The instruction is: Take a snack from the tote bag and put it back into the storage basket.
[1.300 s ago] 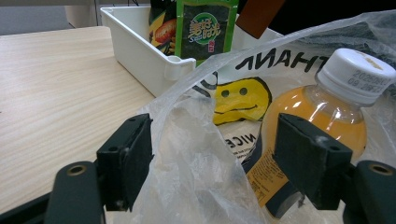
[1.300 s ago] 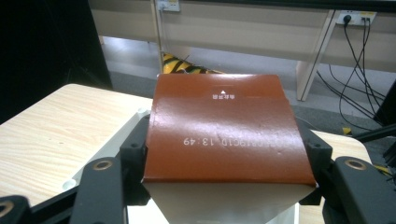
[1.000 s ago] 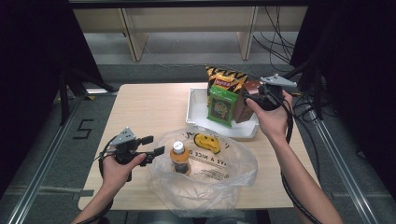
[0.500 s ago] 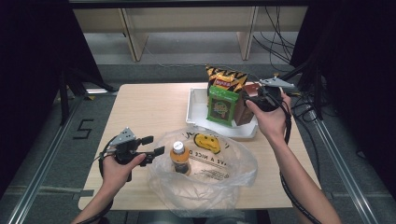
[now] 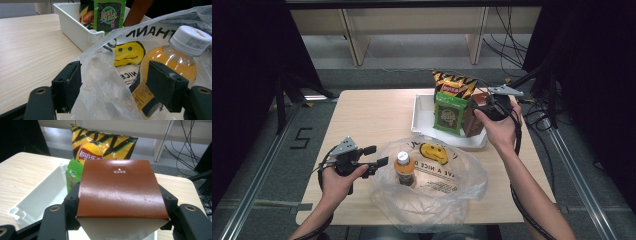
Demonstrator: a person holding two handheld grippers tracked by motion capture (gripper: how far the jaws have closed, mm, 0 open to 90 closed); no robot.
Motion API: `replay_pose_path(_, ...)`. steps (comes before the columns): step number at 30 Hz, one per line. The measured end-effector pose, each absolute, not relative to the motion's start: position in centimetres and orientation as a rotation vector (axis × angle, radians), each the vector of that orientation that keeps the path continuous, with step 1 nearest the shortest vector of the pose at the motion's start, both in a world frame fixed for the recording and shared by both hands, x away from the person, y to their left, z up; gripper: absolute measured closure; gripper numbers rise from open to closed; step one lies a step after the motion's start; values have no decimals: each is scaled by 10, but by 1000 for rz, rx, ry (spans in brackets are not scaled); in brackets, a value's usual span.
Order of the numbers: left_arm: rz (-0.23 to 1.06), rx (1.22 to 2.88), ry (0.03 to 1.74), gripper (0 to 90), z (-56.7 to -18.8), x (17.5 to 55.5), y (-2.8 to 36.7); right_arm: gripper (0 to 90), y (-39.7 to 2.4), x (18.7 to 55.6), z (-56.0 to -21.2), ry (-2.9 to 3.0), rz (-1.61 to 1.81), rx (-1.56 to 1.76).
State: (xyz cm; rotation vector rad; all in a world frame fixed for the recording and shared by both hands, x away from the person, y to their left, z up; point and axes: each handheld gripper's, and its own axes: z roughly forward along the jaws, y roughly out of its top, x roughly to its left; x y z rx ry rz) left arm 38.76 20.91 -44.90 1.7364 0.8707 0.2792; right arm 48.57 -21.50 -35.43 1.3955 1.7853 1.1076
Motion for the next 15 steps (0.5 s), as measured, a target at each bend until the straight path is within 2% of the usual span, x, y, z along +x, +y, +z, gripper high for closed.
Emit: replay_pose_path(15,286,1745,865,275,-449,388,210,388,-213,495,-364,1786,1062,1419)
